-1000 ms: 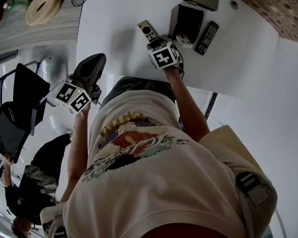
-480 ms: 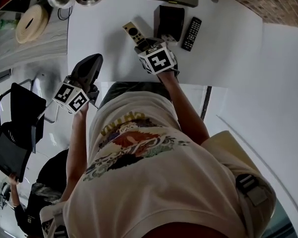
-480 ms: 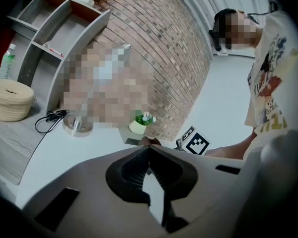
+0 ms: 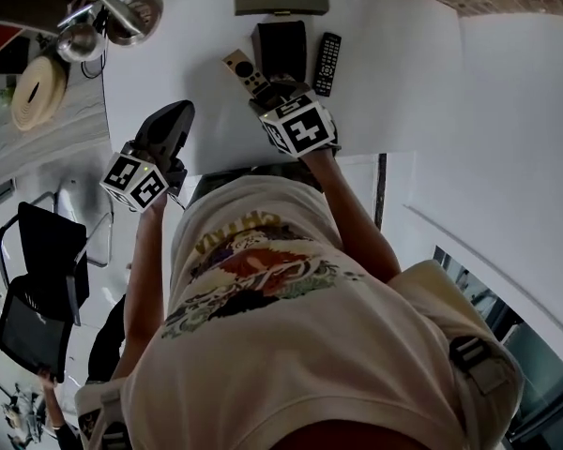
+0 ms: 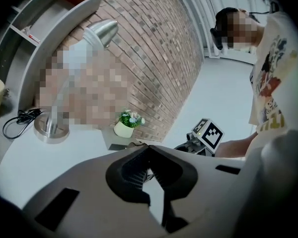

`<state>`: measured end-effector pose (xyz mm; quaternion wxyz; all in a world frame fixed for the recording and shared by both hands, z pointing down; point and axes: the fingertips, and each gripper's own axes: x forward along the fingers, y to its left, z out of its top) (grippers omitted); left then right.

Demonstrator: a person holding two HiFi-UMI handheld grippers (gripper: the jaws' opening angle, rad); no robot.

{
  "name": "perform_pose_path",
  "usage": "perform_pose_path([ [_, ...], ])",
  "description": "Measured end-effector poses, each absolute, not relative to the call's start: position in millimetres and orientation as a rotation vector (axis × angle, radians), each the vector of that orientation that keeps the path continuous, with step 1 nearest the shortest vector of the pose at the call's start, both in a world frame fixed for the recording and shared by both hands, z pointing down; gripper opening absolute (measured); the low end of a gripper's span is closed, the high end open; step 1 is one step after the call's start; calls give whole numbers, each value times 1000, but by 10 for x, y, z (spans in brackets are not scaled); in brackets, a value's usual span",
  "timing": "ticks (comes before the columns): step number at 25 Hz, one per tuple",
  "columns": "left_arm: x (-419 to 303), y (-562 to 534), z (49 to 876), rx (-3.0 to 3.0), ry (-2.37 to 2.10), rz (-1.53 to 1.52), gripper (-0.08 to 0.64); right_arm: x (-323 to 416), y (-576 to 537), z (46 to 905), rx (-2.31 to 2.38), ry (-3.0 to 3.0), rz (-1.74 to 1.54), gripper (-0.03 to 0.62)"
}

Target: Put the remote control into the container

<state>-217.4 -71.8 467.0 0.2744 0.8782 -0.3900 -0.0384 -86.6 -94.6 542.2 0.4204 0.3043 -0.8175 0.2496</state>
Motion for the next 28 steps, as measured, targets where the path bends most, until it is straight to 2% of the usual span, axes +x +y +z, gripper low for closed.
perform_pose_path([
  [14,-1793,-872,4670,2380,-931,-120,6,-27,-1055,5389,920,-1904,785,212],
  [28,-1830,-830,4737,2320,-1012,-134,6,112,-1281,5510,903,-1884,886,212],
])
